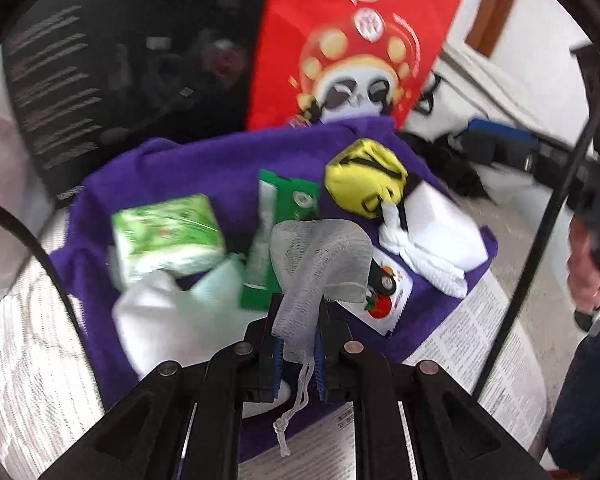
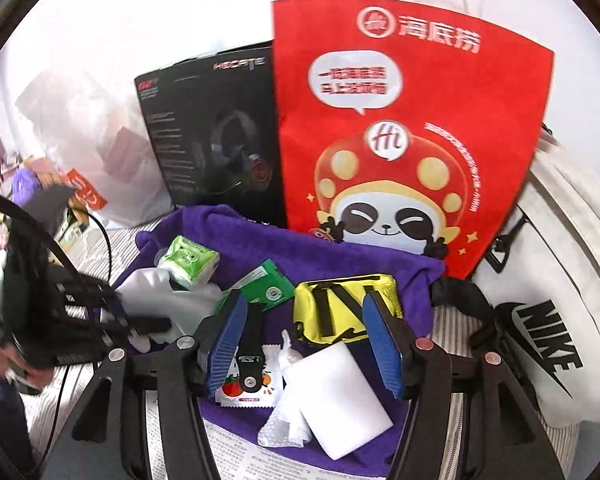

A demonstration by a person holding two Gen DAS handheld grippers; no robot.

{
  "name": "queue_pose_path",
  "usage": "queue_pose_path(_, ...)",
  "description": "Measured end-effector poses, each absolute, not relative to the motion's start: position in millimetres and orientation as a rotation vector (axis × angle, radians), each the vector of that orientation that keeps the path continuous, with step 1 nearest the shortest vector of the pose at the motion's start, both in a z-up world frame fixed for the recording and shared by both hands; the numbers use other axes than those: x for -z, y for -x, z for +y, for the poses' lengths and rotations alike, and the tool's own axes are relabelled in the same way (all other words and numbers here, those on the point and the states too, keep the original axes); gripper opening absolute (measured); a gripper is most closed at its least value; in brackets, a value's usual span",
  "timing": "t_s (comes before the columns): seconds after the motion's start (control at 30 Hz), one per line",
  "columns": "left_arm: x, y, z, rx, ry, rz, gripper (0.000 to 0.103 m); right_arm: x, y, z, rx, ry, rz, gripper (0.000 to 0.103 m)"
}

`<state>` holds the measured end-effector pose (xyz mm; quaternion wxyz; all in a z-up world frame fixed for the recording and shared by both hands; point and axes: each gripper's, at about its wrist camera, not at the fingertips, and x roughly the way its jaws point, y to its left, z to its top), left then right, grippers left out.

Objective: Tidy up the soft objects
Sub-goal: 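Open both tools to drop the mesh bag and strap onto the towel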

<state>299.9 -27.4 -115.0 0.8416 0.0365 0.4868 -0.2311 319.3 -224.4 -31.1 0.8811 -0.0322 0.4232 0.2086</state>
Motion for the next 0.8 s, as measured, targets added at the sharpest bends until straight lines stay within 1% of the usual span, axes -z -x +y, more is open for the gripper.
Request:
queue_pose_path(0.1,126.4,-300.8,-37.3,0.503,-0.100,1.042,0.013,31.5,-321.1,-232.6,-0.426,0.047,0.889,0.060)
queue_pose_path(0.2,133.3,-301.1,-43.9,0.501,-0.129,1.052,0.015,31.7,-322.7,-235.7,-0.420,0.044,0.891,0.060)
queue_pose_path(0.33,135.7,-300.4,-47.0,0.509,-0.143,1.055,0.015,32.2,-324.2,-245.1,-0.414,0.022,0.894,0.060)
queue_pose_path(0.4,135.4,-300.7,-47.5,0.516,-0.147,1.056,0.017,32.4,-324.7,-247.6,-0.412,0.018,0.897,0.060)
queue_pose_path(0.57,134.1,-302.3,-48.8,0.511,-0.147,1.065,0.029,31.1,-324.6,-254.1,-0.403,0.014,0.901,0.060)
queue_pose_path(0.63,131.2,-300.6,-49.2,0.512,-0.159,1.058,0.038,29.2,-324.0,-256.2,-0.400,0.018,0.897,0.060)
queue_pose_path(0.7,126.5,-297.2,-44.9,0.509,-0.167,1.053,0.044,27.5,-323.1,-258.1,-0.392,0.020,0.894,0.060)
queue_pose_path(0.77,122.3,-295.3,-43.5,0.507,-0.171,1.045,0.046,26.2,-322.7,-259.3,-0.391,0.018,0.893,0.060)
queue_pose_path(0.8,119.5,-294.1,-42.3,0.508,-0.172,1.041,0.050,25.9,-322.4,-259.5,-0.390,0.018,0.893,0.060)
